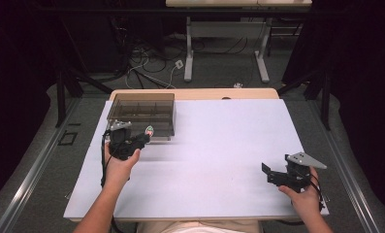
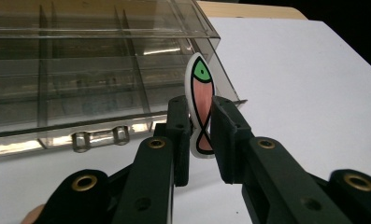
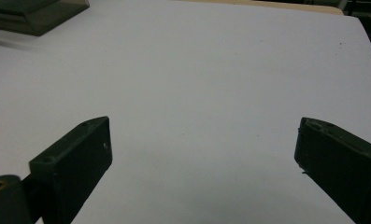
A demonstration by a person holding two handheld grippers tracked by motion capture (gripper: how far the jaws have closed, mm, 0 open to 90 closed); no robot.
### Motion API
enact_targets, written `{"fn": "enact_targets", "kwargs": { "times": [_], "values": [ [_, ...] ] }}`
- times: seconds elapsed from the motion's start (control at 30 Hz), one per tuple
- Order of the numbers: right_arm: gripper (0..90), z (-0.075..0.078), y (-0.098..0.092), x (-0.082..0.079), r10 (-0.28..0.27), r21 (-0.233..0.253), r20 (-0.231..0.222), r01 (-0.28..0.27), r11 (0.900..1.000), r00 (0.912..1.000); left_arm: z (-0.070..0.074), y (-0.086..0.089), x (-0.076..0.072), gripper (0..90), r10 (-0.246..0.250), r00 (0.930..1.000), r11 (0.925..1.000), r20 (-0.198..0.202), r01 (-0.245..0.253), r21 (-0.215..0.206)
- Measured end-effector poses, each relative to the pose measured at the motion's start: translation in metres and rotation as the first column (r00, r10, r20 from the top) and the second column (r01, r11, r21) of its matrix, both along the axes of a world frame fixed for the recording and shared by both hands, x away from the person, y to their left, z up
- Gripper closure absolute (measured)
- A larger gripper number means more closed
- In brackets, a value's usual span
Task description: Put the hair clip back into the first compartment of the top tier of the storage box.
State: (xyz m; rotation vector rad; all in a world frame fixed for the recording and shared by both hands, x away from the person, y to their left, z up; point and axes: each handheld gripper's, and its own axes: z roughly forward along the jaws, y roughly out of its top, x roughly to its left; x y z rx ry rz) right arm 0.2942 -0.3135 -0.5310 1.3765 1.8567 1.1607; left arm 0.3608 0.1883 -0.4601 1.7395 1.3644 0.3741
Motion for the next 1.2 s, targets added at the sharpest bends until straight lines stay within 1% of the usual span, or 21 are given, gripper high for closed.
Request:
{"fn": "enact_targets", "kwargs": {
  "times": [0.03, 0.07, 0.2, 0.23, 0.27, 0.47, 0.5, 0.53, 0.57, 0.63, 0.67, 0.73, 0.77, 0.83, 0.87, 0.9, 0.97, 1.0, 1.07, 1.1, 1.2],
  "values": [
    [4.0, -0.001, 0.0, 0.0, 0.0, 0.003, 0.011, 0.0, 1.0, 0.9999, 0.0, 0.002, 0.001, 77.7, 0.0, 1.0, 1.0, -0.002, 0.0, 0.002],
    [3.9, 0.0, 0.0, 0.0, 0.0, -0.002, -0.001, 0.0, 1.0, 1.0, 0.0, 0.004, 0.001, 77.7, 0.007, 1.0, 1.0, 0.0, -0.007, -0.002],
    [3.9, 0.0, 0.0, 0.0, -0.003, -0.002, 0.001, 0.003, 1.0, 1.0, 0.0, 0.01, 0.004, 77.6, 0.027, 0.9996, 0.9996, 0.002, -0.027, -0.011],
    [3.9, -0.001, 0.001, 0.001, -0.007, 0.003, 0.015, 0.007, 1.0, 0.9999, 0.0, 0.012, 0.004, 77.6, 0.031, 0.9995, 0.9995, 0.002, -0.031, -0.011],
    [3.9, -0.001, 0.001, 0.001, -0.008, 0.004, 0.014, 0.008, 1.0, 0.9999, 0.0, 0.013, 0.005, 77.7, 0.036, 0.9994, 0.9992, 0.003, -0.036, -0.018],
    [4.0, -0.001, 0.001, 0.001, -0.009, 0.005, 0.011, 0.009, 1.0, 0.9999, 0.001, 0.022, 0.008, 77.6, 0.048, 0.9989, 0.9985, -0.001, -0.048, -0.026],
    [3.9, -0.001, 0.001, 0.001, -0.01, 0.007, 0.009, 0.01, 1.0, 0.9999, 0.0, 0.022, 0.008, 77.7, 0.061, 0.9982, 0.9978, 0.005, -0.06, -0.029],
    [3.9, -0.001, 0.0, 0.0, -0.006, 0.009, 0.003, 0.006, 1.0, 1.0, 0.001, 0.024, 0.009, 77.7, 0.054, 0.9985, 0.9982, -0.003, -0.054, -0.024],
    [4.0, -0.001, 0.0, 0.0, -0.004, 0.003, 0.009, 0.004, 1.0, 1.0, 0.001, 0.025, 0.009, 77.7, 0.058, 0.9983, 0.9979, 0.002, -0.058, -0.027],
    [3.9, -0.001, -0.001, 0.0, -0.011, 0.008, 0.016, 0.011, 1.0, 0.9998, 0.001, 0.027, 0.01, 77.7, 0.069, 0.9976, 0.9971, 0.008, -0.069, -0.032],
    [3.9, -0.001, -0.001, 0.0, -0.009, 0.005, 0.011, 0.009, 1.0, 0.9999, 0.002, 0.028, 0.01, 77.7, 0.066, 0.9978, 0.9974, -0.001, -0.066, -0.027],
    [3.9, -0.001, -0.002, 0.0, -0.007, 0.004, 0.009, 0.007, 1.0, 0.9999, 0.001, 0.03, 0.011, 77.7, 0.08, 0.9968, 0.9964, 0.01, -0.079, -0.03],
    [4.0, -0.001, -0.002, 0.0, -0.012, 0.008, 0.004, 0.012, 1.0, 0.9999, 0.001, 0.031, 0.011, 77.7, 0.077, 0.997, 0.9968, 0.005, -0.077, -0.023],
    [3.9, -0.001, -0.002, 0.0, -0.01, 0.0, 0.01, 0.01, 1.0, 0.9999, 0.001, 0.033, 0.012, 77.6, 0.082, 0.9966, 0.9965, 0.002, -0.082, -0.016],
    [3.9, -0.002, -0.001, 0.0, -0.017, 0.007, 0.016, 0.017, 1.0, 0.9997, 0.0, 0.034, 0.012, 77.7, 0.091, 0.9958, 0.9957, 0.009, -0.091, -0.016],
    [3.9, -0.001, -0.001, 0.0, -0.01, 0.004, 0.006, 0.01, 1.0, 0.9999, 0.0, 0.035, 0.013, 77.7, 0.089, 0.9961, 0.996, 0.005, -0.089, -0.009],
    [4.0, -0.001, -0.001, 0.0, -0.01, 0.007, 0.015, 0.01, 1.0, 0.9998, 0.0, 0.037, 0.014, 77.6, 0.094, 0.9955, 0.9955, 0.008, -0.094, 0.001],
    [3.9, -0.001, -0.001, 0.0, -0.01, 0.004, 0.007, 0.01, 1.0, 0.9999, -0.001, 0.038, 0.015, 77.6, 0.104, 0.9944, 0.9946, 0.017, -0.104, -0.005],
    [3.9, -0.001, -0.002, 0.0, -0.011, -0.002, 0.006, 0.011, 1.0, 0.9999, -0.002, 0.04, 0.016, 77.7, 0.106, 0.9942, 0.9943, 0.015, -0.106, 0.005],
    [3.9, -0.001, -0.002, -0.001, -0.009, 0.004, 0.0, 0.009, 1.0, 1.0, -0.002, 0.04, 0.017, 77.7, 0.11, 0.9938, 0.9939, 0.016, -0.11, 0.007],
    [4.0, -0.001, -0.001, -0.002, -0.021, 0.013, 0.01, 0.021, 1.0, 0.9997, -0.003, 0.043, 0.019, 77.6, 0.118, 0.9929, 0.9929, 0.017, -0.118, 0.018]
  ]
}}
